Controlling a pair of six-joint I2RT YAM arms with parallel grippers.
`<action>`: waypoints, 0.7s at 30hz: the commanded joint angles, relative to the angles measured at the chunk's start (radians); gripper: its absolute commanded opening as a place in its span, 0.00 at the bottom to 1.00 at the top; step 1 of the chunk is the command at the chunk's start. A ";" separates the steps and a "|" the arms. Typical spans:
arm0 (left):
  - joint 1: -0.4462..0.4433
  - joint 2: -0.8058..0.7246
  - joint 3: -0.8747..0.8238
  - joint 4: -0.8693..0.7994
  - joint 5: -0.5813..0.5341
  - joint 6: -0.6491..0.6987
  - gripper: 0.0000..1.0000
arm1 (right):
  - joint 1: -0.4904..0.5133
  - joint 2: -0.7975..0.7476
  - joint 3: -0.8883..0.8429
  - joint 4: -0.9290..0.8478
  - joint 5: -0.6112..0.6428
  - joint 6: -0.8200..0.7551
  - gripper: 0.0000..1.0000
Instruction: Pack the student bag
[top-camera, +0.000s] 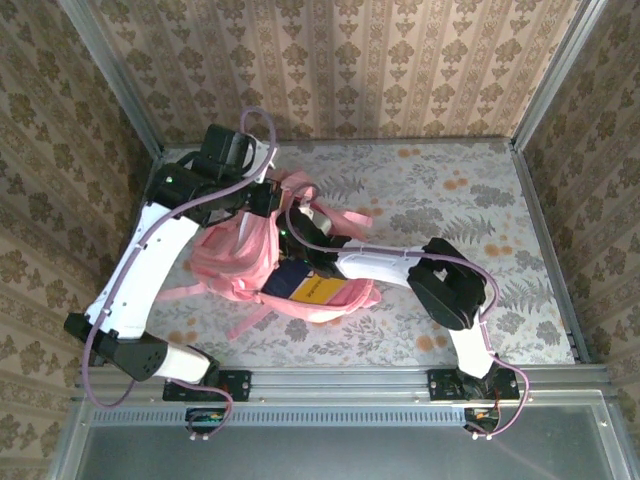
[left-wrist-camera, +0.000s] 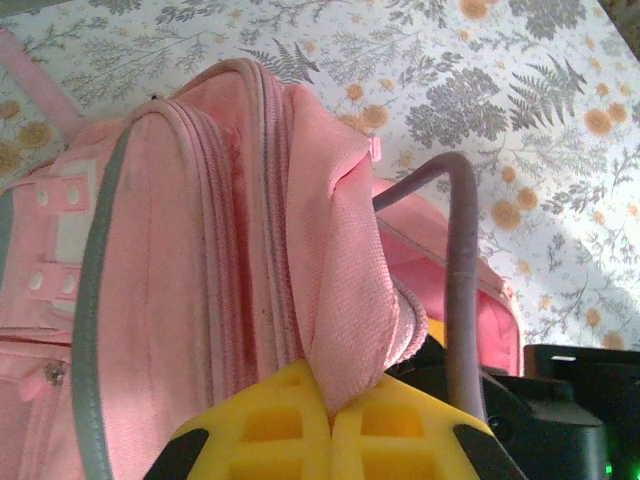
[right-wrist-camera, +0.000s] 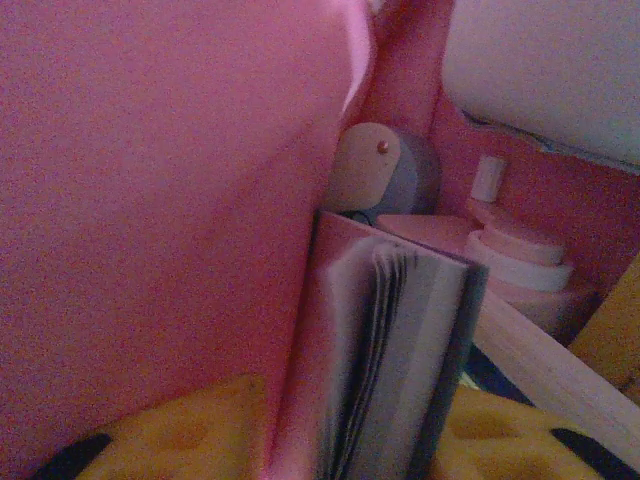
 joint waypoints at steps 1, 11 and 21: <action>0.031 -0.043 0.038 0.134 0.037 -0.026 0.00 | 0.001 0.025 0.022 0.081 0.002 0.001 0.51; 0.059 -0.089 -0.064 0.167 0.048 -0.035 0.00 | -0.028 -0.210 -0.238 0.310 -0.179 -0.382 0.67; 0.063 -0.126 -0.217 0.235 0.115 -0.055 0.00 | -0.088 -0.556 -0.626 0.226 -0.043 -0.472 0.67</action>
